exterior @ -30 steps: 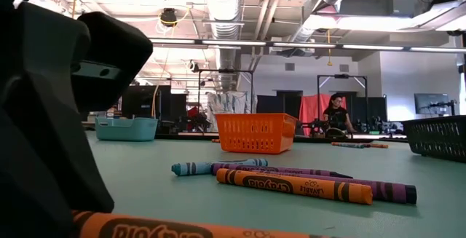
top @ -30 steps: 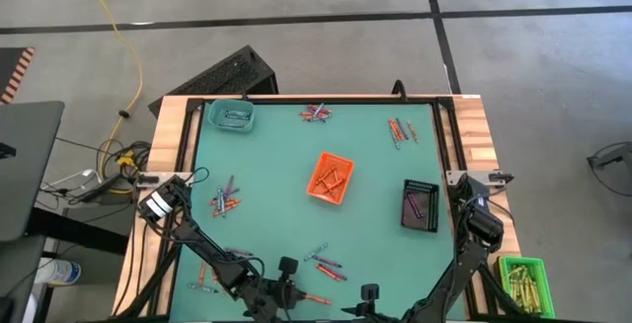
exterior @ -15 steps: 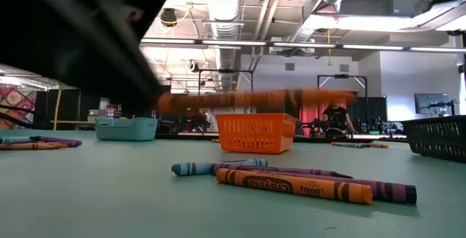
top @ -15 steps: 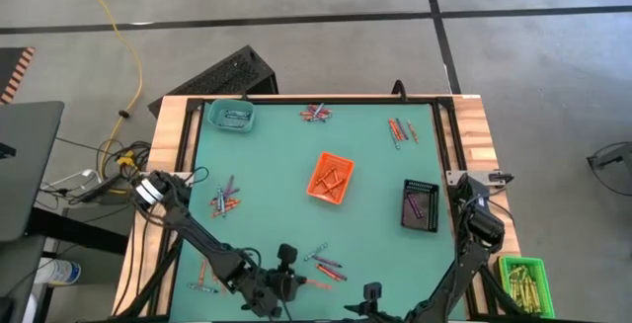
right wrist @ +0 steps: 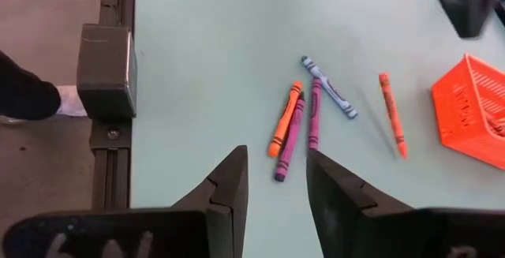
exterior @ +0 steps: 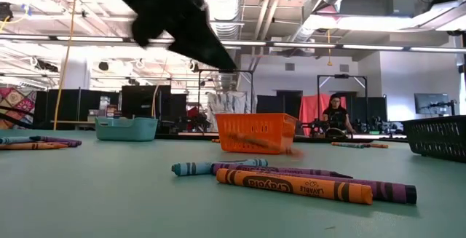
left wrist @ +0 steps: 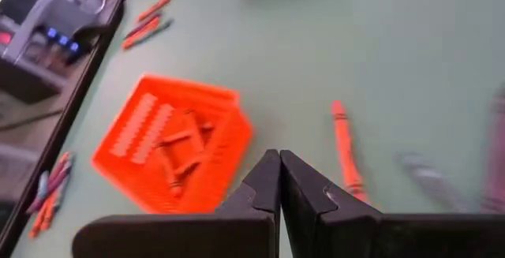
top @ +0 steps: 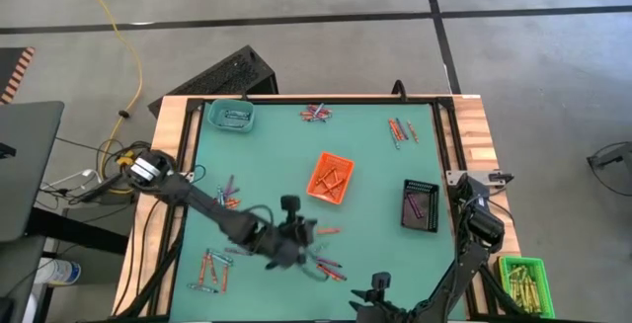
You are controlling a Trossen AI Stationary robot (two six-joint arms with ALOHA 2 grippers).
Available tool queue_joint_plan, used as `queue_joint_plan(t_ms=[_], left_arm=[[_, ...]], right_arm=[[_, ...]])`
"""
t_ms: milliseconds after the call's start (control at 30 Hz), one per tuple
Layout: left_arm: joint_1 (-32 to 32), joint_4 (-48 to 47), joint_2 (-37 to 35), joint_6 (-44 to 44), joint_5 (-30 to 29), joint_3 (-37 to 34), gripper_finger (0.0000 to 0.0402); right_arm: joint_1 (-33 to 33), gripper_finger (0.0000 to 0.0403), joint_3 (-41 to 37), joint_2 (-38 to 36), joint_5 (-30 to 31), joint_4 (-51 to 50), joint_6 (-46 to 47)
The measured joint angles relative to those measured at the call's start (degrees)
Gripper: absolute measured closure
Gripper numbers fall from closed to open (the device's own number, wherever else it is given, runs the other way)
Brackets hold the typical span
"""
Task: Sort crayons
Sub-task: Put the orange crayon into the orange bin
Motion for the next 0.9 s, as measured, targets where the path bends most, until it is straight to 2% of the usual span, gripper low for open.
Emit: queue_joint_plan(t_ms=[167, 200, 333, 433, 667, 800, 900], left_arm=[[6.5, 0.3, -0.1, 1.8, 3.5, 0.0, 0.0400], [7.6, 0.3, -0.1, 2.9, 6.2, 0.0, 0.0400], [11.6, -0.1, -0.1, 3.3, 23.0, 0.0, 0.0401], [13.7, -2.0, -0.1, 1.9, 30.3, -0.3, 0.0398], [14.3, -3.3, -0.1, -0.6, 34.4, -3.2, 0.0348], [14.4, -2.8, -0.1, -2.2, 33.5, -5.3, 0.0318], [14.8, 0.1, -0.1, -3.6, 29.8, -6.9, 0.0303]], right_arm=[[0.1, 0.0281, 0.0, 0.0, 0.1, -0.5, 0.0], [0.2, 0.0281, 0.0, 0.0, 0.1, -0.5, 0.0], [0.8, 0.0281, 0.0, 0.0, 0.2, -0.6, 0.1], [1.2, 0.0281, 0.0, 0.0, 0.6, -0.7, 0.1], [1.3, 0.0281, 0.0, 0.0, 1.2, -0.6, 0.4], [1.2, 0.0281, 0.0, 0.0, 1.3, -0.7, 0.5], [1.2, 0.0281, 0.0, 0.0, 1.4, -0.6, 0.2]])
